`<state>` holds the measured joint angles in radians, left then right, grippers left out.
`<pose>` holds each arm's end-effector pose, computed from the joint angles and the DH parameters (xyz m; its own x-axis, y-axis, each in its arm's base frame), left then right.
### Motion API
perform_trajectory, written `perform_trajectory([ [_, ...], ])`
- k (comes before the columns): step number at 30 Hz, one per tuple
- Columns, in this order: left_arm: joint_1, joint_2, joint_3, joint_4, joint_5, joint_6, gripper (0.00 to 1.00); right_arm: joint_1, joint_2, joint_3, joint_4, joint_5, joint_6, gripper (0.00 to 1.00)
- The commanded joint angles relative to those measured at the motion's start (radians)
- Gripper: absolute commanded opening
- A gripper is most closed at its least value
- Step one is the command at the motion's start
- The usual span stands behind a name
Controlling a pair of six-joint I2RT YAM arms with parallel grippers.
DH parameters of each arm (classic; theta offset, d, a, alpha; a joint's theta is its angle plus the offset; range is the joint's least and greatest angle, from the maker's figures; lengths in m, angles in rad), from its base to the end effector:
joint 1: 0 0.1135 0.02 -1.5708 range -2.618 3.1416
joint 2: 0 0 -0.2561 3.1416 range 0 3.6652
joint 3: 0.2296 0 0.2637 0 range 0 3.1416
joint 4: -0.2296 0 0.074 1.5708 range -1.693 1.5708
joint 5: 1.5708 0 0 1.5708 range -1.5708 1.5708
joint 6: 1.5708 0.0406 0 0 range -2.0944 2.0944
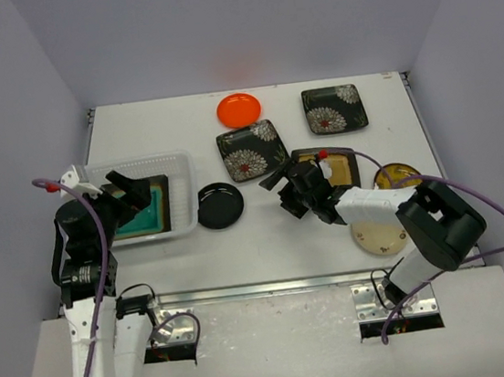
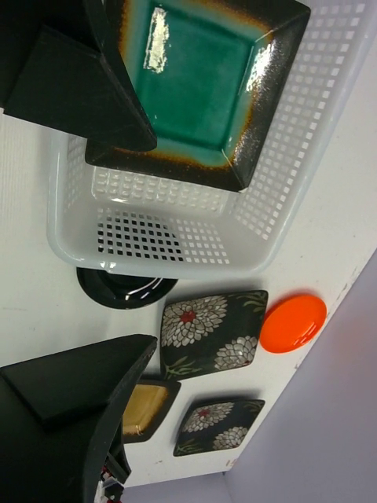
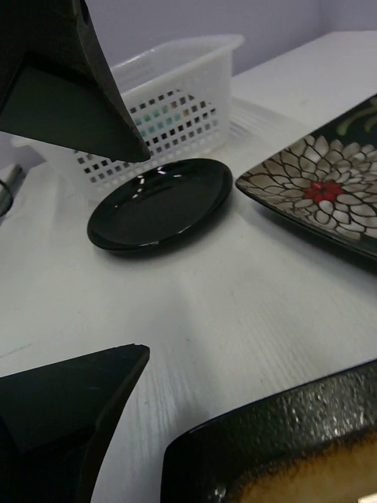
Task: Place the plates into the plastic bin on the countertop
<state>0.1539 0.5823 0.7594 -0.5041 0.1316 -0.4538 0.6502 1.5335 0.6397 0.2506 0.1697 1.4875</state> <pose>0.1555 0.0187 0.3220 -0.2725 -0.4821 -0.8327 -0.1654 0.8760 -0.4530 0.2504 0.1818 0.1385 -0.5271 0.8331 -0.1675 0.4350 0.4339 0.7890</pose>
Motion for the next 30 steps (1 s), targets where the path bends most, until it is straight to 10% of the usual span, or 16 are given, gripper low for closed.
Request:
perform_trajectory([
  [1,-0.020,-0.066,-0.062,0.082,-0.031,0.022,1.00,0.048,-0.033,0.023,-0.021,0.274,0.178,0.98],
  [16,-0.087,-0.129,-0.087,0.101,-0.026,0.015,1.00,0.117,-0.393,-0.483,-0.112,0.584,0.668,0.99],
  [30,-0.129,-0.120,-0.080,0.089,-0.033,0.015,1.00,0.052,-0.118,-0.463,-0.061,0.690,0.901,0.76],
])
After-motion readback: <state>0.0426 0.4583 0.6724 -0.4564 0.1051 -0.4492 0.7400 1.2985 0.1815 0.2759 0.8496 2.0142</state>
